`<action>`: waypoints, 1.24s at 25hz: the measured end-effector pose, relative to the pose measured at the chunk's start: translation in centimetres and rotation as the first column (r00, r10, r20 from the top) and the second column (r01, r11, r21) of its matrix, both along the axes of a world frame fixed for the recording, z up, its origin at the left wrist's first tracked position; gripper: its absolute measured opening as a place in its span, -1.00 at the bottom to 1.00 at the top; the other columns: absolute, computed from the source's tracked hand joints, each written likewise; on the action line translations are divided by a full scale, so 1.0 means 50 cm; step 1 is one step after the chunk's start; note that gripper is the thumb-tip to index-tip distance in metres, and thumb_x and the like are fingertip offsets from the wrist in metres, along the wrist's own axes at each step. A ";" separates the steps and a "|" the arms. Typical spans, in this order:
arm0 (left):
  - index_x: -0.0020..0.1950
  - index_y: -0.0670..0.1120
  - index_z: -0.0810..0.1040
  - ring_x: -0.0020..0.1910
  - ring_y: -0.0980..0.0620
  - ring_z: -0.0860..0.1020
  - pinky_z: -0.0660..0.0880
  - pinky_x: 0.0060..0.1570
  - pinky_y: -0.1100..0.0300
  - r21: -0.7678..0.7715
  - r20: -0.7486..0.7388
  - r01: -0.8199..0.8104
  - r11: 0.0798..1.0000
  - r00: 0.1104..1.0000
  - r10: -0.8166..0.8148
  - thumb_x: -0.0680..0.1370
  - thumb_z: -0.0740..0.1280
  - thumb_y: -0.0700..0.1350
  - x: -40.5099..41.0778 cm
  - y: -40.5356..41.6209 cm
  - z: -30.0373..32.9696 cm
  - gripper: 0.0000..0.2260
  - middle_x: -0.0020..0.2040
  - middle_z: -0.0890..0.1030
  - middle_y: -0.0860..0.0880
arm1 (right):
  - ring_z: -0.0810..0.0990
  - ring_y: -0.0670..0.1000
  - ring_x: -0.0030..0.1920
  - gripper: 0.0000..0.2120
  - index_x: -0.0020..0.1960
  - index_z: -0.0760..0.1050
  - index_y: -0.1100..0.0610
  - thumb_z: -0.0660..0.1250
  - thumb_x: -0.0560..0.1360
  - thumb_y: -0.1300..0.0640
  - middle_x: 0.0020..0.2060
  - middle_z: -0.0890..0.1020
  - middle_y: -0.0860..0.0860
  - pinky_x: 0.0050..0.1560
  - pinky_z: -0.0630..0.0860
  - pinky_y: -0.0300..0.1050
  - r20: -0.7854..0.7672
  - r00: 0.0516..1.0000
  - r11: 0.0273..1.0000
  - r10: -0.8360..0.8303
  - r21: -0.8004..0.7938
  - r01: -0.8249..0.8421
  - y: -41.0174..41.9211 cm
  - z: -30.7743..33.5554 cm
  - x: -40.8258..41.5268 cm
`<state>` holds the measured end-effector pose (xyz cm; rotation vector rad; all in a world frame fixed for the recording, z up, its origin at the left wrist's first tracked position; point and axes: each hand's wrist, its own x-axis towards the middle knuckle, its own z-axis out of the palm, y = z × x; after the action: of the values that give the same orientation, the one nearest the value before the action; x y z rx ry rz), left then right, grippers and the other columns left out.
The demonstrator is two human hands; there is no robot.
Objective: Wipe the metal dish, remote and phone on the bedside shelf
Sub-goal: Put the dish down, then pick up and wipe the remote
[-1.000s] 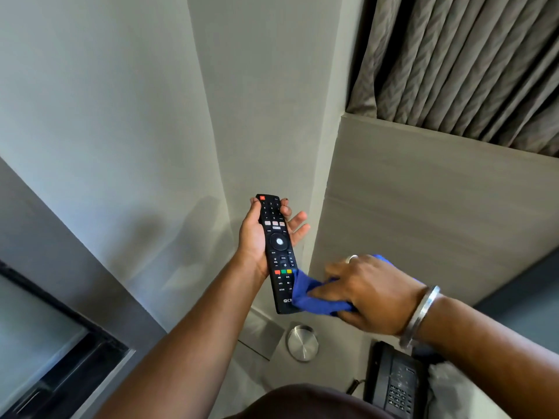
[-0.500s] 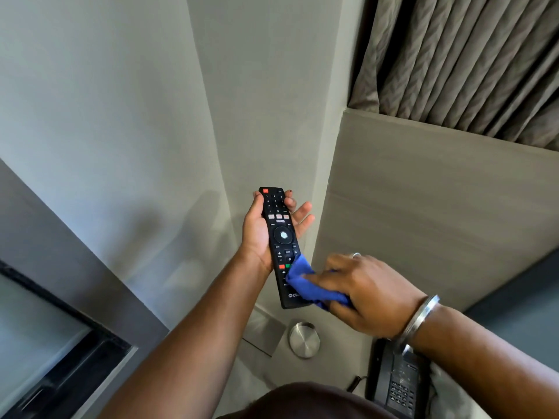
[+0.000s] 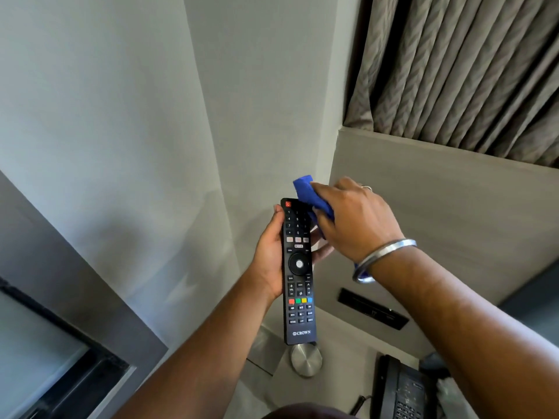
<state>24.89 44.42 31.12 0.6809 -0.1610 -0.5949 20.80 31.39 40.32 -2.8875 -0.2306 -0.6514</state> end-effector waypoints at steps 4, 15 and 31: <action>0.31 -0.15 0.54 0.19 -0.09 0.60 0.51 0.22 0.03 -0.030 -0.027 0.015 0.999 1.000 -0.016 0.59 0.15 0.25 0.014 0.005 0.005 -0.46 0.19 0.64 -0.14 | 0.54 0.23 -0.08 -0.72 0.18 0.45 -0.03 0.22 0.47 0.08 -0.03 0.54 0.12 -0.10 0.52 0.07 -0.160 0.975 0.987 0.153 0.064 -0.144 0.025 -0.038 -0.012; 0.19 -0.19 0.53 0.26 -0.17 0.57 0.52 0.22 -0.13 -0.255 -0.052 0.057 0.965 0.996 -0.072 0.60 0.16 0.25 0.068 -0.037 -0.022 -0.49 0.04 0.62 -0.07 | 0.51 0.21 -0.17 -0.58 0.30 0.41 -0.07 0.25 0.45 0.10 -0.14 0.45 0.00 -0.11 0.50 0.07 -0.286 0.935 0.969 0.211 0.187 -0.162 0.000 -0.147 -0.141; 0.29 -0.20 0.46 0.20 -0.23 0.59 0.55 0.13 -0.13 -0.403 -0.132 0.238 0.884 0.940 -0.313 0.62 0.07 0.26 0.080 -0.060 -0.010 -0.43 0.04 0.64 -0.09 | 0.55 0.18 -0.10 -0.60 0.25 0.47 -0.19 0.29 0.43 0.05 -0.10 0.53 0.04 -0.14 0.42 -0.05 -0.306 0.952 0.994 -0.027 -0.111 -0.008 -0.105 -0.131 -0.150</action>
<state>28.88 41.42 30.62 0.2158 -0.1881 -0.8744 13.30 26.17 33.77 -3.0443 -0.2161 -0.1866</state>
